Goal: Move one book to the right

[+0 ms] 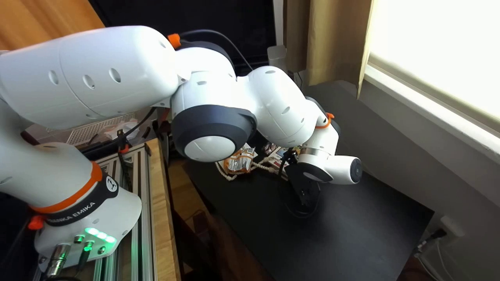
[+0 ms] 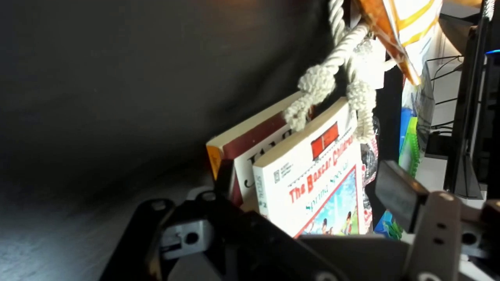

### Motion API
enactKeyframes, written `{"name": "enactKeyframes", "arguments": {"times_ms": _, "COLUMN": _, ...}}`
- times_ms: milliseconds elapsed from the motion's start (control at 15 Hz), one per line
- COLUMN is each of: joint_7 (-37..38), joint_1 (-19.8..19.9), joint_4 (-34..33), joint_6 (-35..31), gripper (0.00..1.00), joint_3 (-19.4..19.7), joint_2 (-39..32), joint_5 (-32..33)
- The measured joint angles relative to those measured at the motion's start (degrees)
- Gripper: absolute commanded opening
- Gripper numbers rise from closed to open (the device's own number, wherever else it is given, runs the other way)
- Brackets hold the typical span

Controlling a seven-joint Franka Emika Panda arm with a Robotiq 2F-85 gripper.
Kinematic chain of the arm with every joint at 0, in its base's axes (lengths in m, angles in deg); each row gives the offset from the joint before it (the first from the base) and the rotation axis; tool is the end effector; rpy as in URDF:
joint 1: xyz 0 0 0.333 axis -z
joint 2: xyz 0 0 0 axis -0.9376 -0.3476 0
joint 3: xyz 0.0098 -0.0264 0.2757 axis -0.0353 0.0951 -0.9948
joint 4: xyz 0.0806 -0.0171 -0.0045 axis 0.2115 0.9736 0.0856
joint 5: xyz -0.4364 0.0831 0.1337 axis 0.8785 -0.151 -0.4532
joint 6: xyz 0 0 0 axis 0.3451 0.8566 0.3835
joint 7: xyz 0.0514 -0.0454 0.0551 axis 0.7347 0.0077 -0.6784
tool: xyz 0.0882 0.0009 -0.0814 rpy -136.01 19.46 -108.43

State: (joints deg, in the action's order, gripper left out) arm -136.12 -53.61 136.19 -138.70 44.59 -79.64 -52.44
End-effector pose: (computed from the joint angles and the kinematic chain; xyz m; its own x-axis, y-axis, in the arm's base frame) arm 0.5826 0.0108 -0.2310 0.9568 0.2741 -0.0974 0.1071 -0.6432 -0.7582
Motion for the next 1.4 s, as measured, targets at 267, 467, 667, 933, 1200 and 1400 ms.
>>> {"name": "enactKeyframes", "arguments": {"times_ms": 267, "joint_7": 0.0, "joint_1": 0.3, "joint_4": 0.0, "joint_6": 1.0, "gripper": 0.73, "joint_3": 0.0, "joint_2": 0.2, "joint_5": 0.0}}
{"name": "enactKeyframes", "arguments": {"times_ms": 467, "joint_7": 0.0, "joint_1": 0.8, "joint_4": 0.1, "joint_6": 1.9, "gripper": 0.64, "joint_3": 0.0, "joint_2": 0.2, "joint_5": 0.0}}
{"name": "enactKeyframes", "arguments": {"times_ms": 667, "joint_7": 0.0, "joint_1": 1.3, "joint_4": 0.4, "joint_6": 2.5, "gripper": 0.63, "joint_3": 0.0, "joint_2": 0.2, "joint_5": 0.0}}
{"name": "enactKeyframes", "arguments": {"times_ms": 933, "joint_7": 0.0, "joint_1": 2.2, "joint_4": 0.7, "joint_6": 3.4, "gripper": 0.71, "joint_3": 0.0, "joint_2": 0.2, "joint_5": -0.1}}
{"name": "enactKeyframes", "arguments": {"times_ms": 1200, "joint_7": -0.1, "joint_1": 3.0, "joint_4": 1.1, "joint_6": 3.5, "gripper": 0.72, "joint_3": -0.1, "joint_2": 0.2, "joint_5": -0.5}}
{"name": "enactKeyframes", "arguments": {"times_ms": 1400, "joint_7": -0.5, "joint_1": 3.5, "joint_4": 1.1, "joint_6": 3.6, "gripper": 0.65, "joint_3": -0.4, "joint_2": 0.2, "joint_5": -0.8}}
